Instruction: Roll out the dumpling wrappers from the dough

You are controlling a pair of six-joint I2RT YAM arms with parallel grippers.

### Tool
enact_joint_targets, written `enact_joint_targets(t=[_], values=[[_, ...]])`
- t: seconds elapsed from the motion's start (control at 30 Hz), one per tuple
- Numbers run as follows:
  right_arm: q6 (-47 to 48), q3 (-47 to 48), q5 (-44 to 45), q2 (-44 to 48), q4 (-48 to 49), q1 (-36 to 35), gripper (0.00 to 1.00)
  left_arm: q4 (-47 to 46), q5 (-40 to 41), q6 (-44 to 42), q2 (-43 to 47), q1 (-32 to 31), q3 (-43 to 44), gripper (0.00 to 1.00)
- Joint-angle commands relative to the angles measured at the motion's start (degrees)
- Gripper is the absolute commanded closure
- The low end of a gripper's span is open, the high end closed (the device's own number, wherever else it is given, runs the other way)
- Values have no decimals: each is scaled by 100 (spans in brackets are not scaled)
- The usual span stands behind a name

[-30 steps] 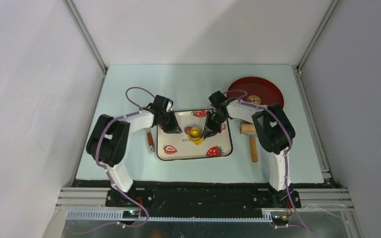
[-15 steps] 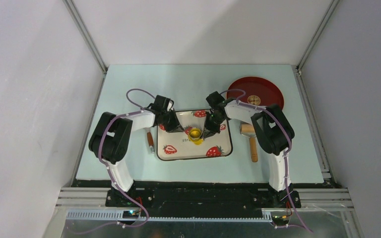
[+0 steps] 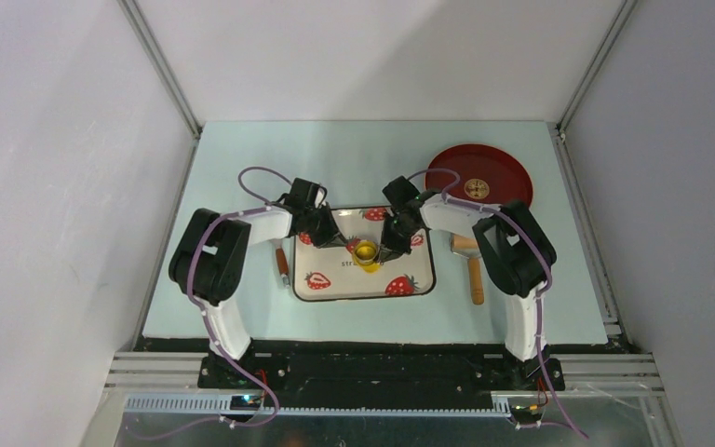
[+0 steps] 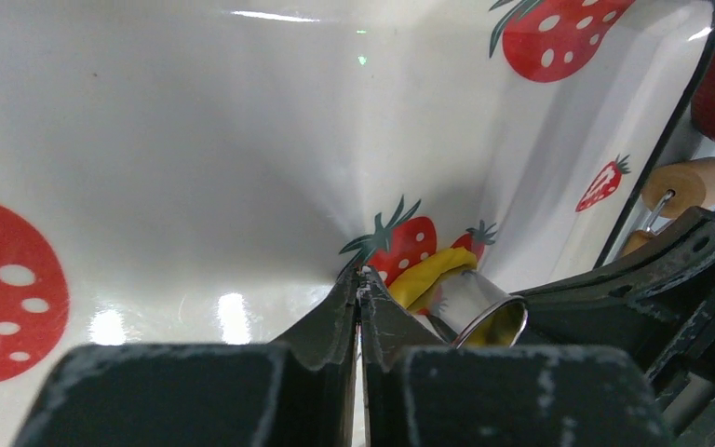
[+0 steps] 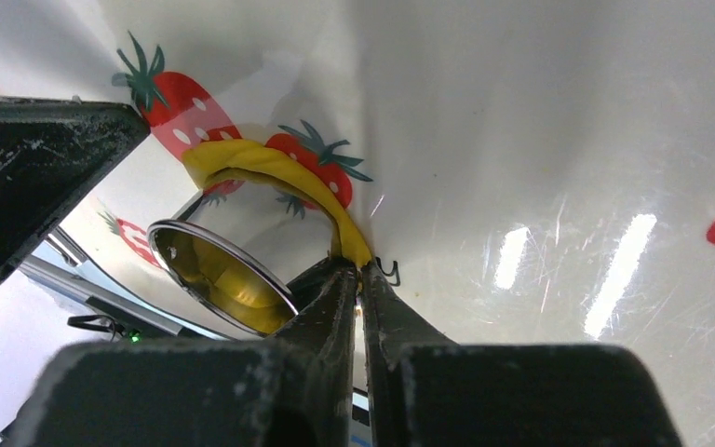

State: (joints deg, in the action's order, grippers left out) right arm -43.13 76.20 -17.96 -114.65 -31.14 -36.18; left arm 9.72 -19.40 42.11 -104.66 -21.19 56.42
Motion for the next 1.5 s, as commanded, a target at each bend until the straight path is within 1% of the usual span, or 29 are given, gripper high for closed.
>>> enact_joint_targets(t=[0.0,0.33,0.53,0.67,0.73,0.77,0.8,0.83,0.9,1.03,1.17,1.33,1.47], values=[[-117,-243,-258,87,-258,-436,91,595,577,-153,-396,27,-149,93],[-105,-364,-123,641,-327,-581,87,597,521,-224,-465,14,-138,93],[-76,-362,-161,1021,-264,-558,85,594,491,-238,-562,19,-149,98],[-64,-361,-236,1023,-280,-563,83,600,473,-247,-555,18,-144,98],[-45,-361,-252,969,-335,-569,76,594,459,-255,-541,18,-136,98],[-21,-367,-226,957,-364,-582,67,600,452,-259,-528,18,-130,98],[-12,-364,-171,923,-417,-593,64,596,434,-268,-524,18,-122,98],[18,-368,-150,921,-436,-597,58,596,427,-270,-503,18,-123,98],[50,-367,-93,915,-509,-609,51,598,407,-303,-457,18,-125,98],[135,-364,23,985,-526,-646,40,597,336,-359,-152,17,-200,97],[307,-361,98,894,-437,-666,34,631,257,-494,154,17,-162,97],[564,-369,267,641,-406,-752,32,827,192,-713,474,24,-87,96],[546,-362,429,478,-191,-843,31,917,216,-833,868,31,-203,96]])
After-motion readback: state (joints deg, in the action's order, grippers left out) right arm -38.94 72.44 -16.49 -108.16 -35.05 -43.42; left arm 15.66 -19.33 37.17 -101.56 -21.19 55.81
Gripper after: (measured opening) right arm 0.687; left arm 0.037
